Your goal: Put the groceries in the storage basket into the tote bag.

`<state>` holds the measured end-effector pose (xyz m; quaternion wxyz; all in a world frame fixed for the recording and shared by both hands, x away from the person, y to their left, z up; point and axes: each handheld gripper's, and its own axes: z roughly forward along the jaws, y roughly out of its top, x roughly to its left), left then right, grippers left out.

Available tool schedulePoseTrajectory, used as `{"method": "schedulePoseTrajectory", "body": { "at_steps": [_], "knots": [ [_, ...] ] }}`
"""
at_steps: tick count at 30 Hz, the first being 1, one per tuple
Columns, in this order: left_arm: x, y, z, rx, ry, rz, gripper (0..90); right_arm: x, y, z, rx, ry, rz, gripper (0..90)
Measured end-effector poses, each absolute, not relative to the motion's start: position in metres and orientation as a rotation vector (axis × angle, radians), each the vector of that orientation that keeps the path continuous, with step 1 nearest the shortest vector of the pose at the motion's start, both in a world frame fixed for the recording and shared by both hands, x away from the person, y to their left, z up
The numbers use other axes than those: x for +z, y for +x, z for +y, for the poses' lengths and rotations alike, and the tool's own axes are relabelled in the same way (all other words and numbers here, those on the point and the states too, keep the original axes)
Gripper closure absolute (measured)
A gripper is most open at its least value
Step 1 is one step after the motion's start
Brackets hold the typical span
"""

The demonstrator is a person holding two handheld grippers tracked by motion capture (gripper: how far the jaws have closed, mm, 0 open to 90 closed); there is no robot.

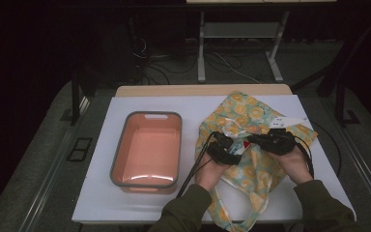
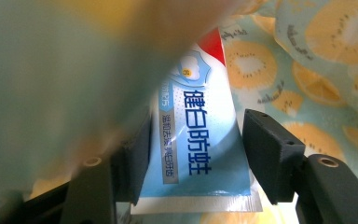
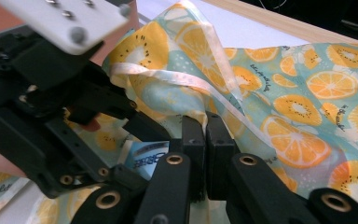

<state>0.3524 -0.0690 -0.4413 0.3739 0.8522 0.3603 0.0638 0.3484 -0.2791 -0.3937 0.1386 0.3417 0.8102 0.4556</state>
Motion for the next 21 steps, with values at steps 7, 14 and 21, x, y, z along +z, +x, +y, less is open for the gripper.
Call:
{"method": "schedulePoseTrajectory", "body": {
  "at_steps": [7, 14, 21],
  "knots": [
    [-0.427, 0.326, -0.045, 0.138, 2.133, 0.842, 33.4, -0.394, 0.348, -0.278, 1.312, 0.99, 2.352, 87.9],
    [-0.416, 0.294, -0.024, 0.102, 2.136, 0.697, 28.2, -0.398, 0.348, -0.276, 1.298, 0.991, 2.387, 85.6],
    [-0.414, 0.282, -0.015, 0.092, 2.104, 0.665, 25.8, -0.399, 0.336, -0.276, 1.293, 0.998, 2.423, 54.3]
  ]
}}
